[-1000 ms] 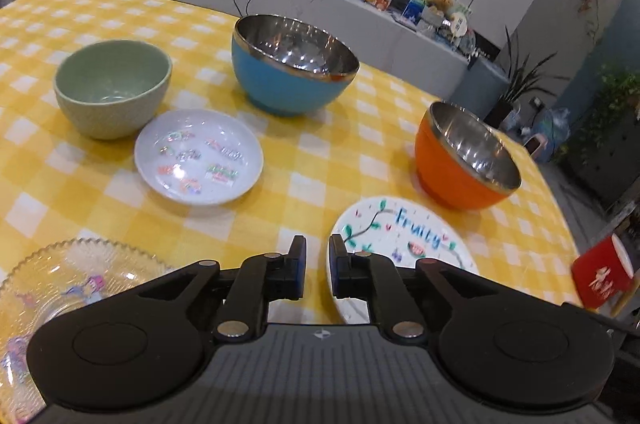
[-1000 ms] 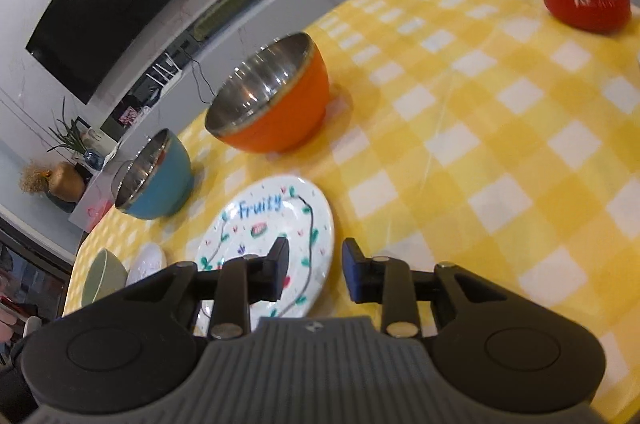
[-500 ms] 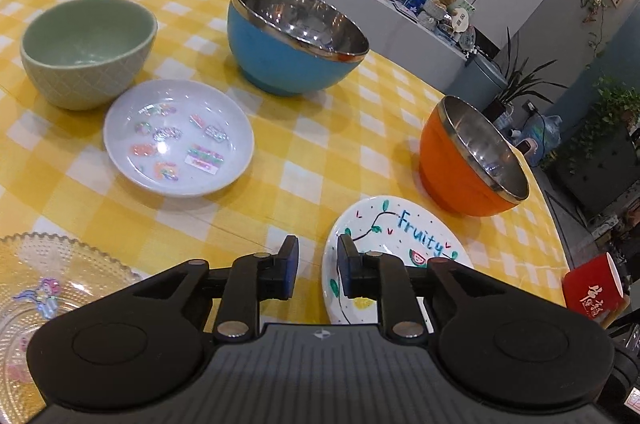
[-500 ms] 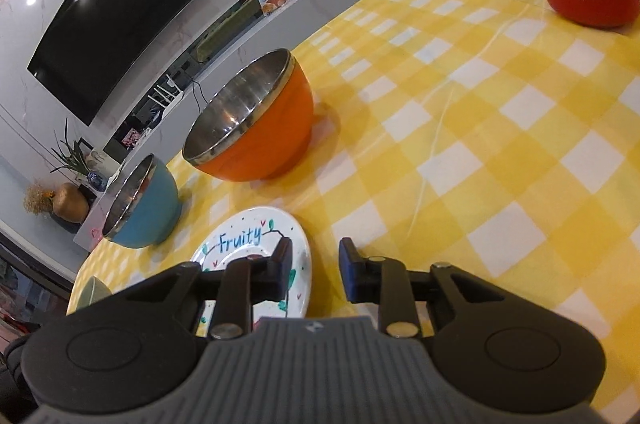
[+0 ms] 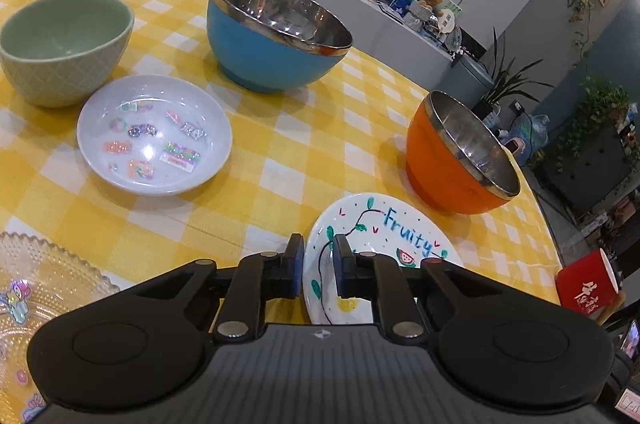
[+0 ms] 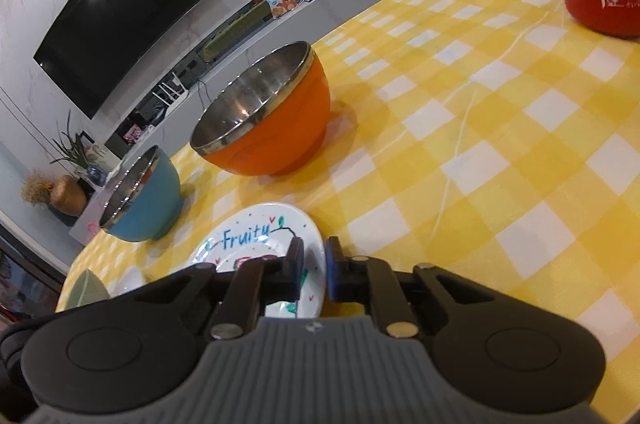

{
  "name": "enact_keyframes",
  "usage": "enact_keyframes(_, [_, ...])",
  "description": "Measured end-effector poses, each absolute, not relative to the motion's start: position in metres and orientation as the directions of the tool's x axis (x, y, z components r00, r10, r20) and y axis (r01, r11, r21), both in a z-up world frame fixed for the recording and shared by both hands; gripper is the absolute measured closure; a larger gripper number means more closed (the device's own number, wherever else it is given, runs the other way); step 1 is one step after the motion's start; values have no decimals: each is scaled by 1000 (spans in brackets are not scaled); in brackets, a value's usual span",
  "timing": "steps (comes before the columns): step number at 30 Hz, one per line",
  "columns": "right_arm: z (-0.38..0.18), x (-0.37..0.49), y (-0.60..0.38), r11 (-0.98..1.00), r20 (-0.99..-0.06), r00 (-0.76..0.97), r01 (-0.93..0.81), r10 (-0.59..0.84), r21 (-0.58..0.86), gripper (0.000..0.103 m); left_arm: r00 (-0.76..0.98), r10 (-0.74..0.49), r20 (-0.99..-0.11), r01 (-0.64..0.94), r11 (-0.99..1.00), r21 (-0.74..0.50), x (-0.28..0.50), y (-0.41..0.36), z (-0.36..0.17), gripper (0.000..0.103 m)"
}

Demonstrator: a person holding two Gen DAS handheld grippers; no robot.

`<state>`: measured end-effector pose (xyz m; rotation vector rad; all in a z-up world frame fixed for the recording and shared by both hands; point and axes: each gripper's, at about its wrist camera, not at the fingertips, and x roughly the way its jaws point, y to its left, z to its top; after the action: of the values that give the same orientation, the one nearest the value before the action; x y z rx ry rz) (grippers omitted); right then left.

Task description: Organize plates and bowls

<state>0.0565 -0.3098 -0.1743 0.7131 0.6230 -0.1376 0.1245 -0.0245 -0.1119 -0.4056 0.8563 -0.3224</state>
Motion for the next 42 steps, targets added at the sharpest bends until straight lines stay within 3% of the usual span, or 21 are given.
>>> enact_keyframes(16, [-173,38,-321,593,-608,764,392,217,703,98,643,-439,-627,136,872,-471,105,-13,-82,87])
enact_keyframes(24, [-158,27,-298,598,-582,763,334,282,728,98,677,-397,-620,114,889,-444,83,13,-59,87])
enact_keyframes(33, [-142,22,-242,628,-539,736,202,409,752,98,694,-256,-673,-23,926,-376,46,70,-43,87])
enact_keyframes(42, [-148,18,-189,697,-556,688,101,467,710,99,655,-159,-739,-163,925,-344,30,114,-65,87])
